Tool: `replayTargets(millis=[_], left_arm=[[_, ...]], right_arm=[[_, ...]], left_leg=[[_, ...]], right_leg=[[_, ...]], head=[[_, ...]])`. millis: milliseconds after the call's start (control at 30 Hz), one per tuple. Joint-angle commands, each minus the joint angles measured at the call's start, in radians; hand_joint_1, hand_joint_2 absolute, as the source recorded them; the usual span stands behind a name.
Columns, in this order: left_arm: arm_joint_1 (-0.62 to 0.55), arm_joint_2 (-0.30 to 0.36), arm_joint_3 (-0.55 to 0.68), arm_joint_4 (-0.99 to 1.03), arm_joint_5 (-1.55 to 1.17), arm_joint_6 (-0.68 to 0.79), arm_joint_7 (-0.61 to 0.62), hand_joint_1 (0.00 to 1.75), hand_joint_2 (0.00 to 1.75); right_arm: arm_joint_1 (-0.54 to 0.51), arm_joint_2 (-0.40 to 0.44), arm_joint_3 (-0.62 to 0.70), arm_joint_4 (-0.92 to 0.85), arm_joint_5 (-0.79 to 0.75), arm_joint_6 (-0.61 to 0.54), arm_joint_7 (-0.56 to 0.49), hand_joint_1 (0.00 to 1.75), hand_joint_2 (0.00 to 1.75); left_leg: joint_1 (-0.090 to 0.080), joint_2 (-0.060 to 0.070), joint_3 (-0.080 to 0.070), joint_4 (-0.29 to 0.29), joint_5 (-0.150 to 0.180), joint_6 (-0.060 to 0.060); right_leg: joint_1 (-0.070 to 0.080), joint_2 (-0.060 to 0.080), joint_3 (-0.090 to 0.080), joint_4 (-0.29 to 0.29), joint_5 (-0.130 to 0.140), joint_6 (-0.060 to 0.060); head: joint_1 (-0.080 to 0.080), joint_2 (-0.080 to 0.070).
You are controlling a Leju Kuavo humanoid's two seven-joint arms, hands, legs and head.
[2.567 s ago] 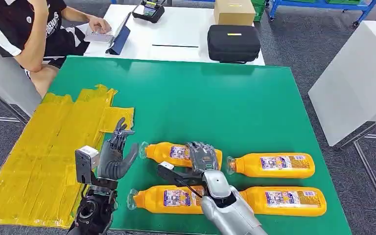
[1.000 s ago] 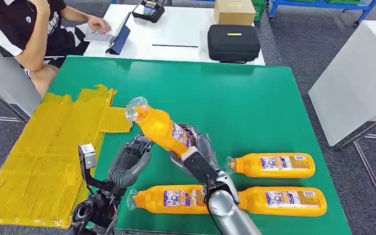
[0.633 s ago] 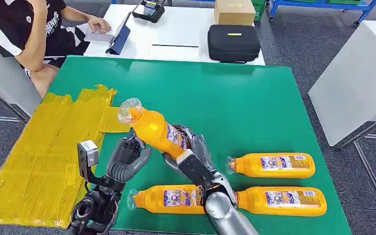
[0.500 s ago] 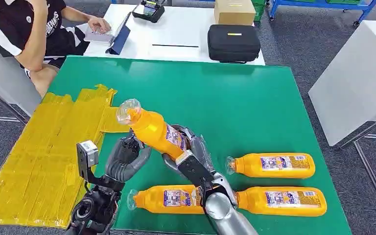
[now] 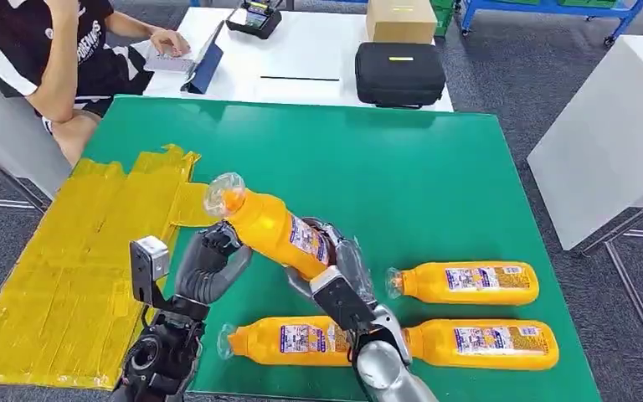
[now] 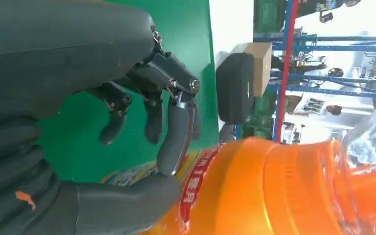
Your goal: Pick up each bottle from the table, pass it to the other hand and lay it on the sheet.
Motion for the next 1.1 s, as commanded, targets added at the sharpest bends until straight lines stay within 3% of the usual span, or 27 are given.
replayTargets(millis=[33, 400, 1100], left_arm=[[-0.069, -0.005, 0.100, 0.142, -0.074, 0.187, 0.010, 1.75, 1.75], [-0.119, 0.003, 0.168, 0.247, -0.143, 0.387, -0.020, 1.75, 1.75], [-0.099, 0.007, 0.195, 0.182, -0.165, 0.451, -0.056, 1.75, 1.75]], right_arm=[[0.057, -0.049, -0.032, -0.125, -0.054, -0.042, -0.049, 1.75, 1.75], [0.133, -0.053, -0.033, -0.226, -0.139, -0.118, -0.098, 1.75, 1.75], [0.122, -0.052, -0.015, -0.206, -0.160, -0.150, -0.117, 1.75, 1.75]], left_leg=[[-0.001, -0.001, 0.005, -0.001, -0.002, -0.001], [-0.001, -0.001, 0.007, -0.001, -0.003, -0.002], [0.000, 0.001, 0.002, 0.000, -0.001, -0.001]], right_leg=[[0.000, -0.003, 0.005, 0.000, -0.002, -0.001], [0.000, -0.003, 0.007, 0.000, -0.004, -0.002], [0.000, 0.000, 0.002, 0.000, -0.001, -0.001]], head=[[0.000, 0.000], [0.000, 0.000], [0.000, 0.000]])
